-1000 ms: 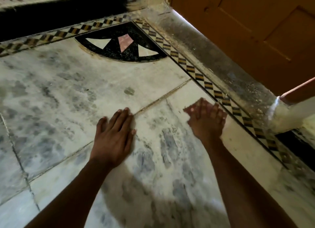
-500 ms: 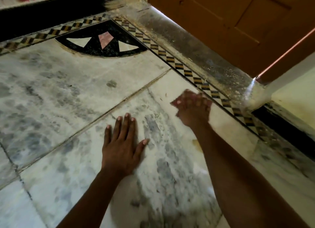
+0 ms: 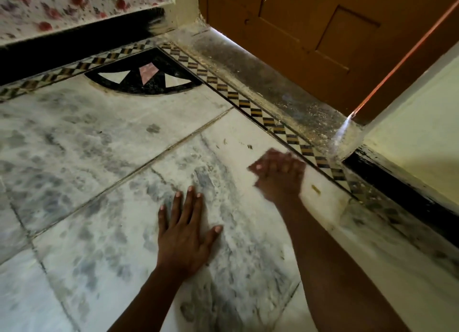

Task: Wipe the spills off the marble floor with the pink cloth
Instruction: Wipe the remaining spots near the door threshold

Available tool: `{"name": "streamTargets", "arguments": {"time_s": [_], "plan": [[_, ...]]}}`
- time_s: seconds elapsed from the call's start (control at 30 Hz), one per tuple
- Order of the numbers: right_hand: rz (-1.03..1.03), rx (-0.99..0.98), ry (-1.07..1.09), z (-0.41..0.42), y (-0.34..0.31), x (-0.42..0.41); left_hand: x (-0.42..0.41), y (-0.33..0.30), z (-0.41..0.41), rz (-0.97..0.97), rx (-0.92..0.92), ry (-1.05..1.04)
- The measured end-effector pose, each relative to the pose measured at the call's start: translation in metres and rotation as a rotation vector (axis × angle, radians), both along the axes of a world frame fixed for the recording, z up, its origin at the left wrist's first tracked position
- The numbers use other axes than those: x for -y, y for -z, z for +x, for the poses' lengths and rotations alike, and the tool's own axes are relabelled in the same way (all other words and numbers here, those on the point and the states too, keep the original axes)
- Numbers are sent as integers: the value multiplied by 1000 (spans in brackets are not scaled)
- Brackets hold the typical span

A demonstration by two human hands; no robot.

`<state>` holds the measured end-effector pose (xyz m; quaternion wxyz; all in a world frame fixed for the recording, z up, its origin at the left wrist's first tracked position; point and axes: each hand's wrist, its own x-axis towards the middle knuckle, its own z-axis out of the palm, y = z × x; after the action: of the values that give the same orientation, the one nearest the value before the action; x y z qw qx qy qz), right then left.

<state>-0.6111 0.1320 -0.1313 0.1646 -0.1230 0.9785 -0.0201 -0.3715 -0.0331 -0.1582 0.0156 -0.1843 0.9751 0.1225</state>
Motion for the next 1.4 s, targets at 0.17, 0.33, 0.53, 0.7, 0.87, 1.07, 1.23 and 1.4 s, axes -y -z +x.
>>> {"name": "streamTargets", "arguments": {"time_s": [0.17, 0.33, 0.53, 0.7, 0.87, 1.07, 1.23, 1.4], "plan": [[-167, -204, -452, 96, 19, -56, -1, -2, 3, -36, 2, -10], [16, -78, -3, 30, 13, -118, -2, 8, 2, -57, -56, -12], [14, -57, -150, 20, 11, -58, -5, 0, 1, -25, -65, -27], [-172, -195, -388, 118, 21, -112, -5, -1, 1, -24, -68, -33], [-14, -169, 173, 44, 9, -125, -6, 1, 3, -20, -98, -30], [-50, -129, -150, 54, 12, -64, -9, -7, 4, 1, -102, -25], [-80, -108, -501, 139, 15, -164, -6, -4, 3, -16, -96, -16], [146, -33, -41, 58, -7, -176, -6, -6, 2, -10, -84, -18]]}}
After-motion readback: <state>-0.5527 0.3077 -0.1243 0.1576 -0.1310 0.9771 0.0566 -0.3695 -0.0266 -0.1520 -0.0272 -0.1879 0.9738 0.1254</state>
